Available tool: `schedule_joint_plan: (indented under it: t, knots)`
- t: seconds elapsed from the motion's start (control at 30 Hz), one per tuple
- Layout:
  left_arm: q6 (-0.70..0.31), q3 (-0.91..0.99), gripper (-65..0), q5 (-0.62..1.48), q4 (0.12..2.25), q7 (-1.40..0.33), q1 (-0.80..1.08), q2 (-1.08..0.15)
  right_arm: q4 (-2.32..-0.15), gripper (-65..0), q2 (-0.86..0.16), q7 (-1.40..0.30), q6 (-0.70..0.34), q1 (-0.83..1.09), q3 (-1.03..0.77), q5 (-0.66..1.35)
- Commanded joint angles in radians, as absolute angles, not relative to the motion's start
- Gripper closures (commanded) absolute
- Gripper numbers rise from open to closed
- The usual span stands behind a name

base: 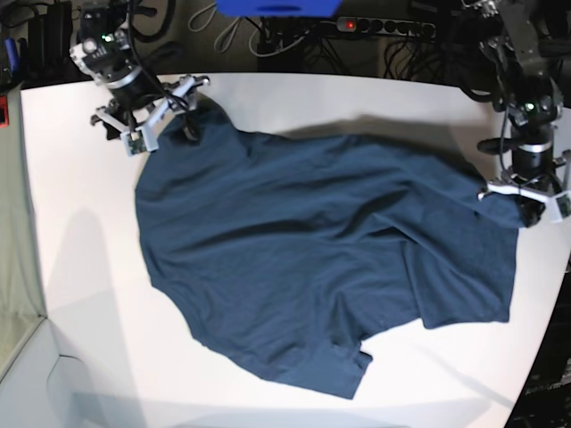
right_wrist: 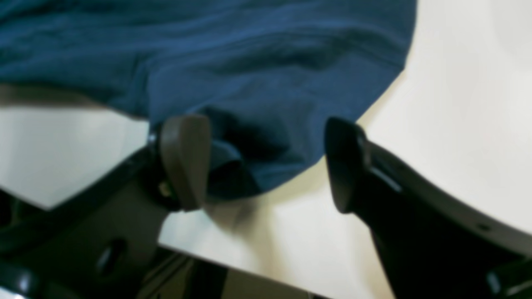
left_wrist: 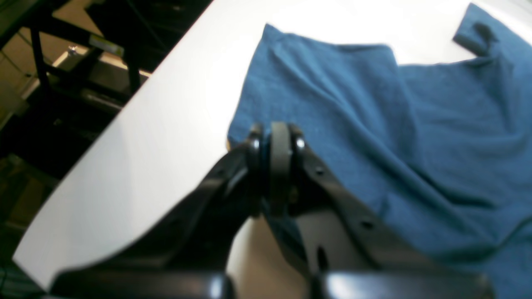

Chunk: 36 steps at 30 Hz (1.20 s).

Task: Layout the t-shirt on the table in an organized manner, then fold the t-shirt properly
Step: 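Grasp the shirt's collar corner and side edge with both grippers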

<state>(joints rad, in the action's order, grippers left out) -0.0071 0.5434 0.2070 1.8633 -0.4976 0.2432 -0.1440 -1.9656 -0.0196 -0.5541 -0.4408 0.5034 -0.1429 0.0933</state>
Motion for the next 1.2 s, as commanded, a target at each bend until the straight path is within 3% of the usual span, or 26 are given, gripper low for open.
schedule_joint_plan:
  t: [0.0,0.07,0.27,0.63,1.17]
  knots:
    - [-0.004,0.568,0.0,0.206,1.891,-0.473,0.236,-0.134,-1.983,-45.5,-0.022,-0.527,-0.446,0.519,-0.142,0.107]
    - [-0.005,0.602,0.0,0.206,1.891,-0.475,0.232,-0.113,-1.985,-45.5,-0.022,-0.526,-0.452,0.533,-0.140,0.107]
    - [-0.005,0.616,0.0,0.206,1.882,-0.475,0.266,-0.110,-1.977,-45.5,-0.016,-0.533,-0.604,0.545,-0.150,0.104]
    - [-0.005,0.633,0.0,0.206,1.882,-0.467,0.344,-0.116,-1.957,-45.5,-0.021,-0.527,-0.604,0.532,-0.236,0.105]
    - [-0.005,0.691,0.0,0.206,1.882,-0.467,0.375,-0.108,-1.748,-45.6,-0.033,-0.538,-0.604,0.305,-0.298,0.099]
